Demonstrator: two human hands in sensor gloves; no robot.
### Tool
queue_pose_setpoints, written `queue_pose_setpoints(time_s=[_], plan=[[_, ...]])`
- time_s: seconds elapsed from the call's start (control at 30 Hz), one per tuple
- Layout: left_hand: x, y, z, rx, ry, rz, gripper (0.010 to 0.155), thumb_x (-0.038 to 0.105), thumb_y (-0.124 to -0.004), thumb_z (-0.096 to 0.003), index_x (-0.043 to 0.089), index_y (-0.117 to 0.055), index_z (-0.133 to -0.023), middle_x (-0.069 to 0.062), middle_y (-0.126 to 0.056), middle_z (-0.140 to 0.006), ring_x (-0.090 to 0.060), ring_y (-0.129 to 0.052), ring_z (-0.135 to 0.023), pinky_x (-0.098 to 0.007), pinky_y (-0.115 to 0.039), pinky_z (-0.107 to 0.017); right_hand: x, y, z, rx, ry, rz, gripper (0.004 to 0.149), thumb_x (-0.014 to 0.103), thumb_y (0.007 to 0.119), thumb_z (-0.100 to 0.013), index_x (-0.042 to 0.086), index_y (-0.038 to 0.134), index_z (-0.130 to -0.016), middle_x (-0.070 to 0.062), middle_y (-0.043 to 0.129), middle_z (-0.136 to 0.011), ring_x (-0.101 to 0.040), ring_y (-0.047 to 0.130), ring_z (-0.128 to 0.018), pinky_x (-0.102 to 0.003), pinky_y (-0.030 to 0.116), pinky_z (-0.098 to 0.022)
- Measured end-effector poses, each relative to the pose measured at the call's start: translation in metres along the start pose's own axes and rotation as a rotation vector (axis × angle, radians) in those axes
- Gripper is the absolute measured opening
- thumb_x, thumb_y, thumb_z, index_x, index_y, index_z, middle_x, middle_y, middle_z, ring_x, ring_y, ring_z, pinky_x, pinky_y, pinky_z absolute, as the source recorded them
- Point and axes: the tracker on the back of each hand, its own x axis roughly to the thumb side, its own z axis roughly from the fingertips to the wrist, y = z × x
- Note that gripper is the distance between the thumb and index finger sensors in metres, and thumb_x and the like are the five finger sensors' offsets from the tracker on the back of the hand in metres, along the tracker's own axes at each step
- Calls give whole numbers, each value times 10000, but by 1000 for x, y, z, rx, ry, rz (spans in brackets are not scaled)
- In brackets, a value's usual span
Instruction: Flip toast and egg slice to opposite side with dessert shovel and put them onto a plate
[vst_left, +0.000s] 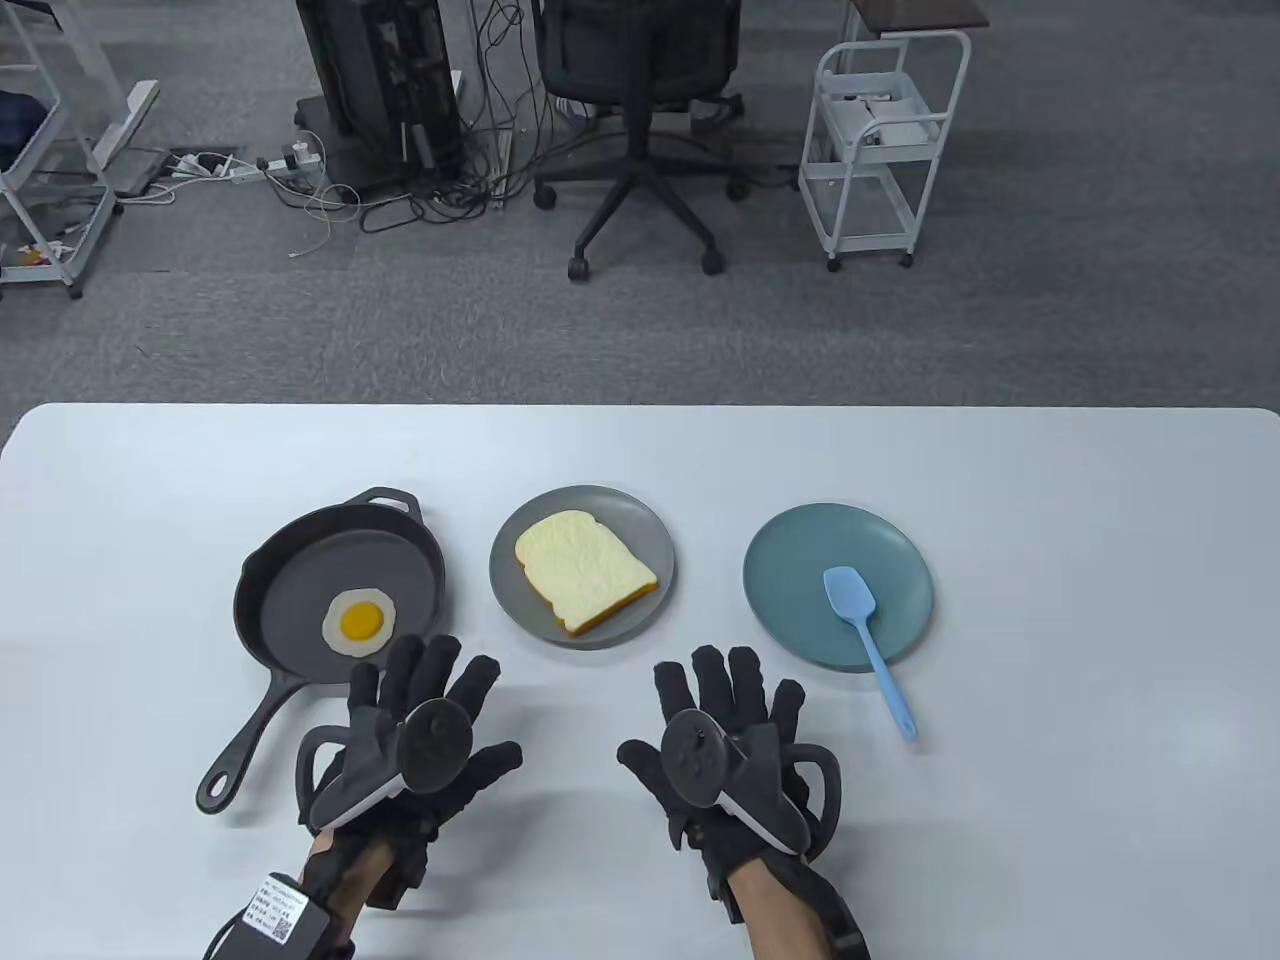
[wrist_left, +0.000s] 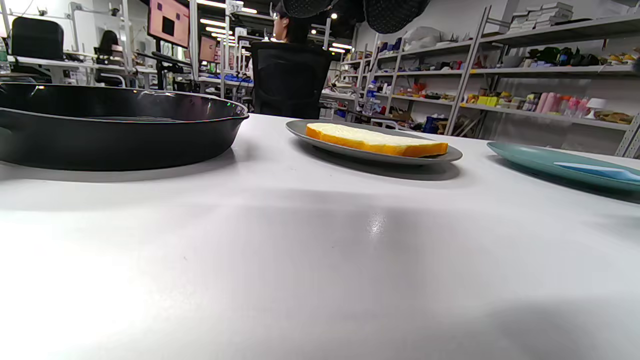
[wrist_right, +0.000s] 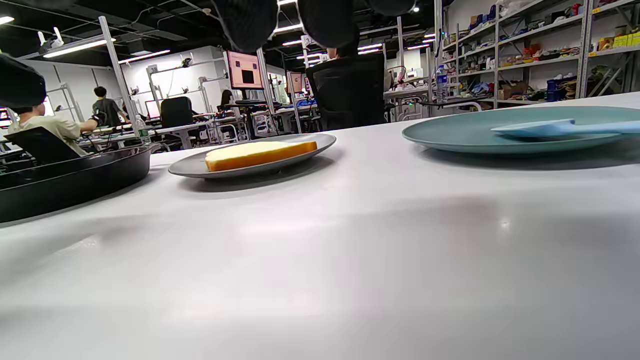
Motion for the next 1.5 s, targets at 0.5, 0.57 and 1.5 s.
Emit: queue_pose_setpoints(time_s=[0.5, 0.57, 1.5], plan=[[-19, 9, 0, 29, 71, 47, 927, 792, -512, -310, 388, -320, -1122, -71, -245, -1253, -438, -220, -1164, -688, -223, -795, 0, 1, -1, 25, 9, -4, 864, 739, 577, -392, 282, 506, -1122, -109, 461, -1273, -433, 349, -1145, -734, 292, -724], [-29, 11, 0, 30, 109, 70, 930, 791, -520, -311, 389, -309, -1122, -71, -238, -1253, -434, -210, -1166, -689, -214, -796, -1, 1, 0, 24, 11, -8, 864, 738, 578, -394, 280, 505, -1122, -109, 459, -1273, -434, 349, -1145, -733, 293, -725], [-164, -37, -3, -108, 860, 88, 702, 515, -819, -376, 293, -639, -1017, -46, -798, -955, -288, -887, -771, -501, -677, -705, 1, -1, 3, 56, 5, -28, 875, 738, 576, -398, 259, 498, -1127, -139, 428, -1273, -441, 330, -1142, -732, 300, -722]])
